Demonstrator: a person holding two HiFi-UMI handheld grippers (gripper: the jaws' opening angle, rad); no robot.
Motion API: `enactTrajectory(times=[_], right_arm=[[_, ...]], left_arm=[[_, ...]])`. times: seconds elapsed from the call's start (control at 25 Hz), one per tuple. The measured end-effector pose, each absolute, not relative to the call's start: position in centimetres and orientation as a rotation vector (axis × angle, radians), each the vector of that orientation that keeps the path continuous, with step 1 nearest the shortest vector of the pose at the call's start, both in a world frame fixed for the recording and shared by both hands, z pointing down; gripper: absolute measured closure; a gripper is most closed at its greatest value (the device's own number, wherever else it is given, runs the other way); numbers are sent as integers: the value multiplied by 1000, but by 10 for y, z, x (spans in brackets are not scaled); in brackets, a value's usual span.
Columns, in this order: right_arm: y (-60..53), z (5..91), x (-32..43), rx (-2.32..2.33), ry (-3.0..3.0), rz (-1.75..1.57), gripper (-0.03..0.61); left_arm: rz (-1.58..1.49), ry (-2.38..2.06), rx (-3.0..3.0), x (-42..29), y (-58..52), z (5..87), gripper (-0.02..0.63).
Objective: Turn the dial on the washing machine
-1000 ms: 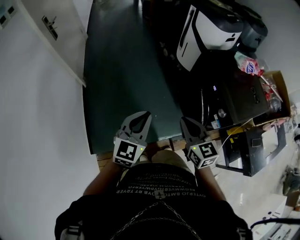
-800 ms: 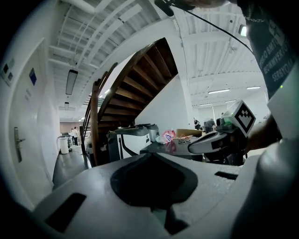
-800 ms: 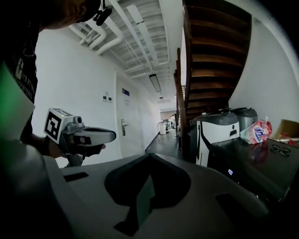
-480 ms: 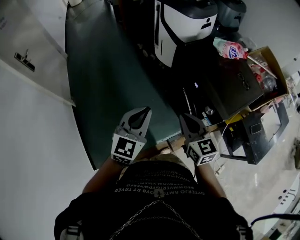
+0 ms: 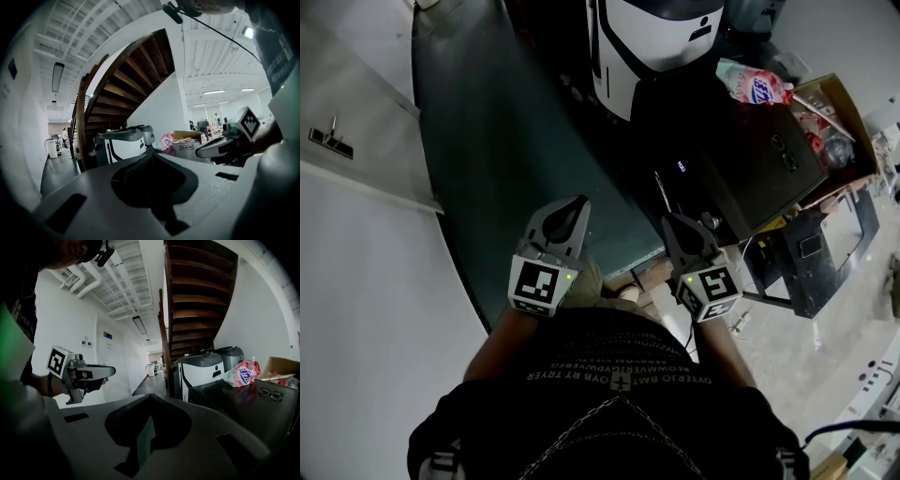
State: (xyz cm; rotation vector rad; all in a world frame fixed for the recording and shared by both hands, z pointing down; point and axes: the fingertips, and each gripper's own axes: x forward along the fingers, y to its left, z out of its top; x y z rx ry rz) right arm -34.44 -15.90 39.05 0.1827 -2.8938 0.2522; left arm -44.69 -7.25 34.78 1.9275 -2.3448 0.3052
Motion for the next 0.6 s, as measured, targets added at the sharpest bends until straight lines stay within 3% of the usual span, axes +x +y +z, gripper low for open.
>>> enactTrajectory(times=[0.32, 0.6], right_arm=[[-192, 402, -402, 424, -2874, 296, 581], [-175, 356, -473, 601, -2840, 304, 581]], left_arm=[[345, -2211, 2119, -510, -116, 347, 601], [324, -2053, 2250, -590, -119, 312, 601]])
